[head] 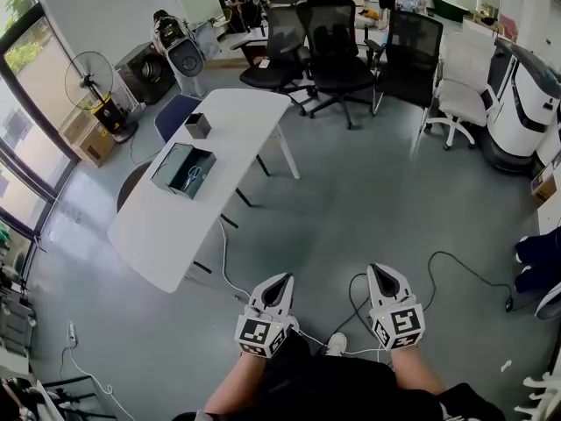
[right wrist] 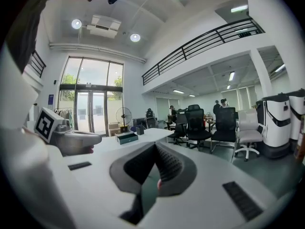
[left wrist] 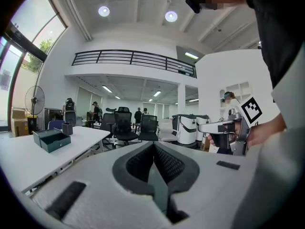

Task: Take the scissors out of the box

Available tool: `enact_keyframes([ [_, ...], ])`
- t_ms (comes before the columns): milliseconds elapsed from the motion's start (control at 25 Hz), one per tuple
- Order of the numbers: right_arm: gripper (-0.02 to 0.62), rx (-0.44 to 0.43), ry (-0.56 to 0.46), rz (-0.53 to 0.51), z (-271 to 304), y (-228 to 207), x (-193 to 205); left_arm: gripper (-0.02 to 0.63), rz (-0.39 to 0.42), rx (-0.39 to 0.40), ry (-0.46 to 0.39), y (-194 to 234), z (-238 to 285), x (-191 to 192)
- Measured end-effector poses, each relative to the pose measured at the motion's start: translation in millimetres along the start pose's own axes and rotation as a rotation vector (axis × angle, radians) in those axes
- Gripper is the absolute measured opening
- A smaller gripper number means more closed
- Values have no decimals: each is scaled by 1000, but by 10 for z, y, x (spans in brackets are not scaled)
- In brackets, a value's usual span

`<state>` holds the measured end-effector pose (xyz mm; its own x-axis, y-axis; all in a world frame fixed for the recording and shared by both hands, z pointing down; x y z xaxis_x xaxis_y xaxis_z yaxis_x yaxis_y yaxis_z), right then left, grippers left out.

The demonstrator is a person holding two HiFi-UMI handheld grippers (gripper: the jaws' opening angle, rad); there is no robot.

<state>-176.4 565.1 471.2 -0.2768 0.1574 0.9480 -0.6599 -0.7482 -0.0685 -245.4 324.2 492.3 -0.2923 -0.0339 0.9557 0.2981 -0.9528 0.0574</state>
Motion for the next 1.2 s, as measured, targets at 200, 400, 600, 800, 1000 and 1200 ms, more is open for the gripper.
enact_keyframes([
  [200, 5, -25, 19, -34, 439, -54, -54, 11, -23, -16, 15, 309, 237, 43],
  [400, 5, -43, 30, -70, 1041, -52, -255, 11, -32, -29, 5, 853, 579, -62],
  [600, 5, -48, 26, -123, 1711, -35, -655, 11, -42, -28, -10, 1514, 939, -323],
  [800, 5, -53, 25, -155, 2383, 61, -976, 11, -28, -26, -33, 2158, 1181, -532],
  [1000, 5, -58, 19, -159, 3008, 239, -1181, 11, -31, -61, -16, 2823, 1198, -531],
  [1200, 5, -74, -26, -188, 3472, 530, -1381, 11, -67, -136, 3, 3456, 1035, -346],
])
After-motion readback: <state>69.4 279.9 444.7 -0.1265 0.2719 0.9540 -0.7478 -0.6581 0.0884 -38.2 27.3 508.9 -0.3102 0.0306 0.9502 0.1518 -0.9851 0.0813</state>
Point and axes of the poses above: the fingertips, and each gripper's own axes: z forward along the fingers, y to its left, x out of its underside, the point moved 6 cm from there along -z, backward along the fingers, and after that the axes turned 9 degrees about y, right-handed, at the moved point
